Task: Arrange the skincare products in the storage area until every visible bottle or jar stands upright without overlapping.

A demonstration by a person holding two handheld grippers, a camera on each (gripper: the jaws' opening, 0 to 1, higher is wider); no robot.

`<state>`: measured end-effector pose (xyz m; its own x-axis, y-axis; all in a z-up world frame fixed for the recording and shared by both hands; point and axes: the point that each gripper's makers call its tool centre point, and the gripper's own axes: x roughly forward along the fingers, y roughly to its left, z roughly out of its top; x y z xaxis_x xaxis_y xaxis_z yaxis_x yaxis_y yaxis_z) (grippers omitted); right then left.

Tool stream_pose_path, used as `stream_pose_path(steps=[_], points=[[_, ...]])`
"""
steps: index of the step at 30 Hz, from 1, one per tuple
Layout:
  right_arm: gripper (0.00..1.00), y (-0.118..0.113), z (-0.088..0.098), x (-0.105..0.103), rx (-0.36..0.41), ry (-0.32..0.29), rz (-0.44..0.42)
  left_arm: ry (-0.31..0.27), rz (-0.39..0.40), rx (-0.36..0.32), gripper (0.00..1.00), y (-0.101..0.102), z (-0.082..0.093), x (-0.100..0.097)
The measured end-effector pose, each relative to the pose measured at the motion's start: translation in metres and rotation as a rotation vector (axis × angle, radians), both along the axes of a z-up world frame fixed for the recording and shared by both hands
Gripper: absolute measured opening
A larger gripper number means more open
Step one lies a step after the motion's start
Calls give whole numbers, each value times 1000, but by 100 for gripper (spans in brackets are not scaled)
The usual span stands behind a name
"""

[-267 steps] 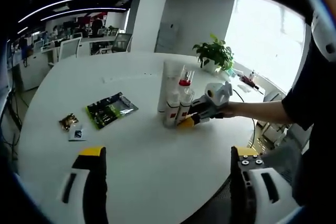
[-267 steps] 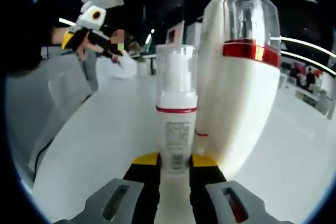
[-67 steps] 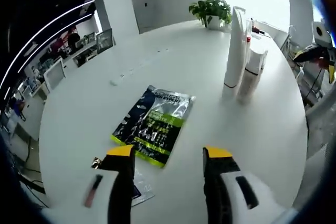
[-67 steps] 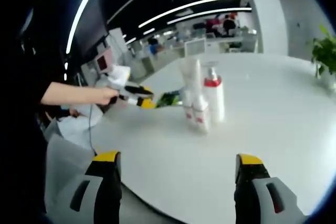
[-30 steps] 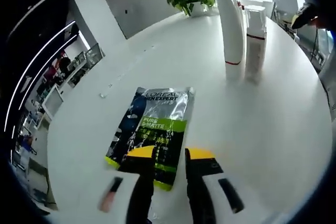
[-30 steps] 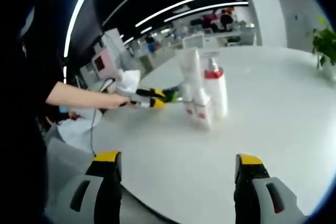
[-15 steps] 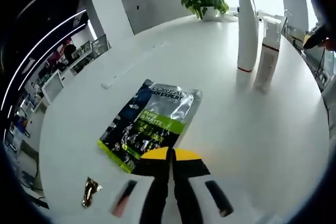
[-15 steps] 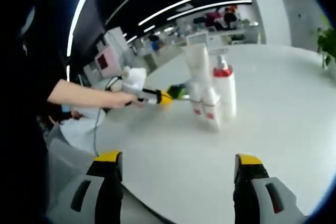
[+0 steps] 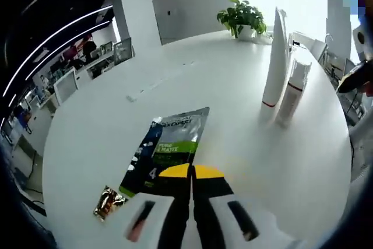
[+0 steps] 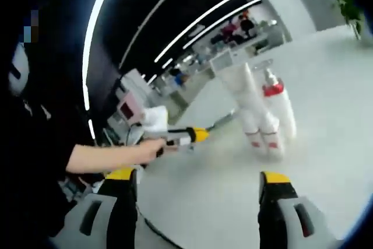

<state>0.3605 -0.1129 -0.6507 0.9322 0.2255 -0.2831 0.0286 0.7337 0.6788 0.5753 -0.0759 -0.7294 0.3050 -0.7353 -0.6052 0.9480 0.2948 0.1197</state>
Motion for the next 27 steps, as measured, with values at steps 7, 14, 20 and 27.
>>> stream_pose_path(steps=[7, 14, 20, 27], points=[[83, 31, 10, 34, 262, -45, -60, -30, -9, -36, 0, 13, 20, -25], [73, 42, -5, 58, 432, 2, -162, -46, -21, -53, 0, 31, 29, -56], [63, 52, -34, 77, 566, 89, -221, -32, -21, -70, 0, 40, 33, -80], [59, 59, -56, 94, 594, 218, -277, -50, -67, -66, 0, 42, 36, -115]])
